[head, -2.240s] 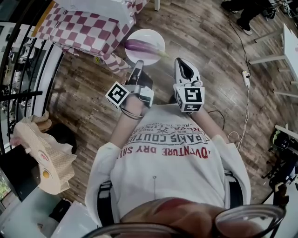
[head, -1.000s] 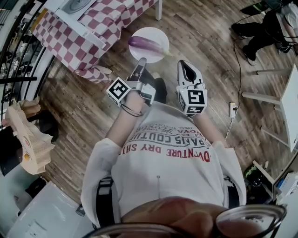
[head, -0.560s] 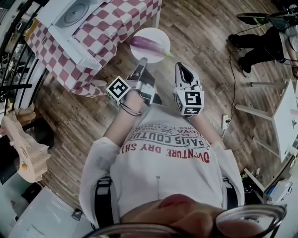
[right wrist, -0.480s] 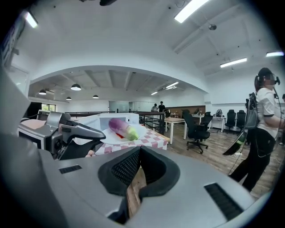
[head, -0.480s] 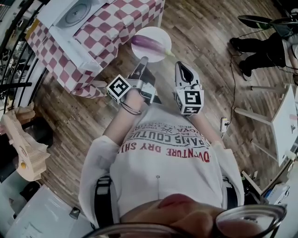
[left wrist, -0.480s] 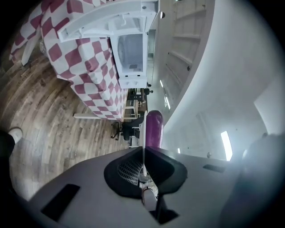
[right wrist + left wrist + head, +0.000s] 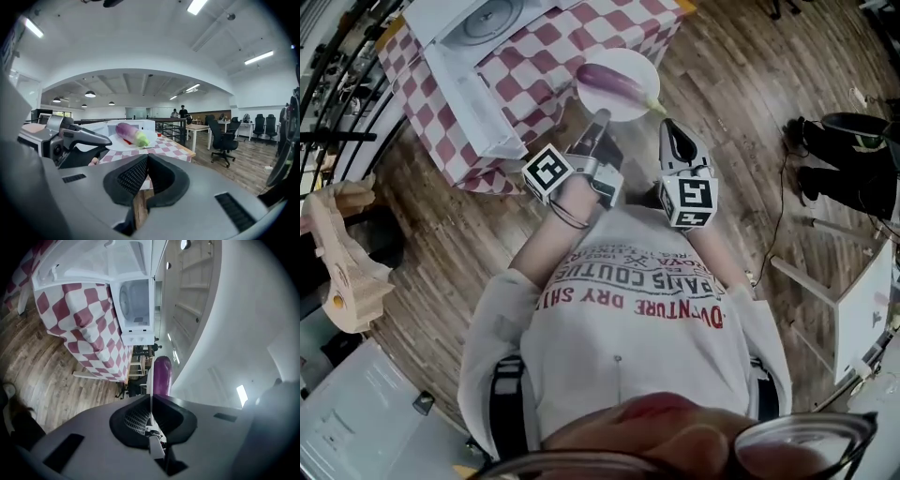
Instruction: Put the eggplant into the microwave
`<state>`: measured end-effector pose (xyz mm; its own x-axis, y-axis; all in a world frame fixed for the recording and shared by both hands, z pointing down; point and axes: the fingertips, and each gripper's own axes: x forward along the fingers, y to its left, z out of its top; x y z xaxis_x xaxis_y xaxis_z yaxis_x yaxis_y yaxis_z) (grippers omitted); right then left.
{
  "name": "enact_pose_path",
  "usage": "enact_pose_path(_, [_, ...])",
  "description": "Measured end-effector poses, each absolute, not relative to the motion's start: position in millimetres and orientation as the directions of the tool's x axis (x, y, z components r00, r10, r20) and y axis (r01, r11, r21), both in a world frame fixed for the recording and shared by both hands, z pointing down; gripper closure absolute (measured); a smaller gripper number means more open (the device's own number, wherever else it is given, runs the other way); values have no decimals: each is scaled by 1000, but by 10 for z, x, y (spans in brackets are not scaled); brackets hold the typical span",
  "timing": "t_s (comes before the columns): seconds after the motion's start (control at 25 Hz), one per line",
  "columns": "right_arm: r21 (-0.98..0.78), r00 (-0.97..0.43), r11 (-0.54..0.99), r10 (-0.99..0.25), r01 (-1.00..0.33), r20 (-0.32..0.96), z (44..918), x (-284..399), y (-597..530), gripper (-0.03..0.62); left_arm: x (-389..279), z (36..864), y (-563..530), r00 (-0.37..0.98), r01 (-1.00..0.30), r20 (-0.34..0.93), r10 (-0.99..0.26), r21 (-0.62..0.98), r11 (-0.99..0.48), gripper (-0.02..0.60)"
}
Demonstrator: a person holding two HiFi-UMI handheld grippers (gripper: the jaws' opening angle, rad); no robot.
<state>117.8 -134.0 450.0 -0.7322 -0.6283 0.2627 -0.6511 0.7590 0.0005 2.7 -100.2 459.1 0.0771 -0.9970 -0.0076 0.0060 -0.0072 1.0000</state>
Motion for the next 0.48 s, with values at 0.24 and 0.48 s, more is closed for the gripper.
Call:
enact_pose_path(0.24, [-9,-796,823,-547,-568,261,4632,845,-1744,572,-300,4747,-1249,-32,-7,31,-999,999,32,546])
enact_pose_path(0.48, [6,-883,912,-399,-410,246,4585,385,-2298,572,-657,4811,-1641,-201,16,45,-978,999,43,546])
